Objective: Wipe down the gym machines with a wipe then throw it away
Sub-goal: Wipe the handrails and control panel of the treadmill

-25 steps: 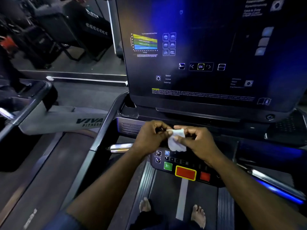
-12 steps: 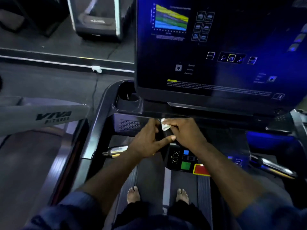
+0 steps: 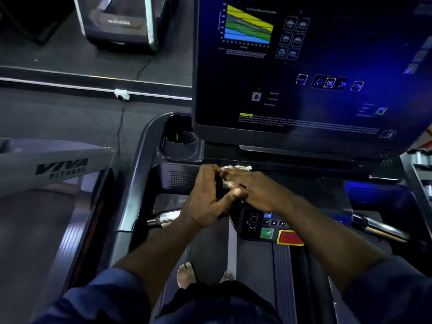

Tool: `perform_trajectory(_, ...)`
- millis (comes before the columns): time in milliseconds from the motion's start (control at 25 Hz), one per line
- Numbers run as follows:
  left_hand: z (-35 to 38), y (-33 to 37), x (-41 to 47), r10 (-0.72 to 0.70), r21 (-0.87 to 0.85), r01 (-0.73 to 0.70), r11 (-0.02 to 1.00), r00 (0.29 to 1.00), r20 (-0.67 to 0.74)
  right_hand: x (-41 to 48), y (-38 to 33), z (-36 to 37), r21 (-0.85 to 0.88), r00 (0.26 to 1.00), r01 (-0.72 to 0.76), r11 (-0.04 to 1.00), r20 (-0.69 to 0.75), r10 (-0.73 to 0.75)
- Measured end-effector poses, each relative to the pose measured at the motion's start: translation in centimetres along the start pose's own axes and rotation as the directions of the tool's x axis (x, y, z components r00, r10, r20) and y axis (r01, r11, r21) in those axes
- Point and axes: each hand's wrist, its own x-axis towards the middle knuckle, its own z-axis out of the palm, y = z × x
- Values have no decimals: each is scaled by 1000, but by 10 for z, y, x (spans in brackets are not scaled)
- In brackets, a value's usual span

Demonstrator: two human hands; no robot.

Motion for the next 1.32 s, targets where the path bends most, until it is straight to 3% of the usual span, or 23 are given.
perform_trajectory(120,4,4,4,55,213,-72,975,995,83,-19,15,5,39,994,-51,998,-94,54)
perform_trajectory(280,7,12,10,-78,419,-43,907,960,268,-56,23,4,-86,947,-309,947,-122,298)
perform_trajectory(400,8,12,10,-95,508,-77,858,948,304,-84,9,2,-64,973,-224,973,-77,219)
perform_trajectory(480,10,7,11,-71,527,-102,843,952,298,-85,13,4,-119,983,-178,977,-57,172)
perform_trajectory(600,14,6,9,-31,513,-117,851,962,270,-55,26,6,-186,973,-231,955,-29,229)
perform_trajectory(800,17,11,8,-55,518,-90,851,964,259,-49,28,9,-322,935,-344,882,-202,291)
perform_trajectory(920,16,13,8,-86,525,-64,849,963,257,-75,45,-10,-345,866,-480,806,-330,374)
perform_trajectory(1080,16,18,8,-88,554,-72,829,962,257,-119,82,-44,-381,735,-677,629,-370,568)
perform_trajectory(1240,15,18,6,-94,568,-66,820,964,248,-101,75,-32,-286,725,-688,666,-309,616)
perform_trajectory(1320,16,17,5,-82,563,-70,823,967,240,-77,54,-11,-214,763,-641,737,-283,582)
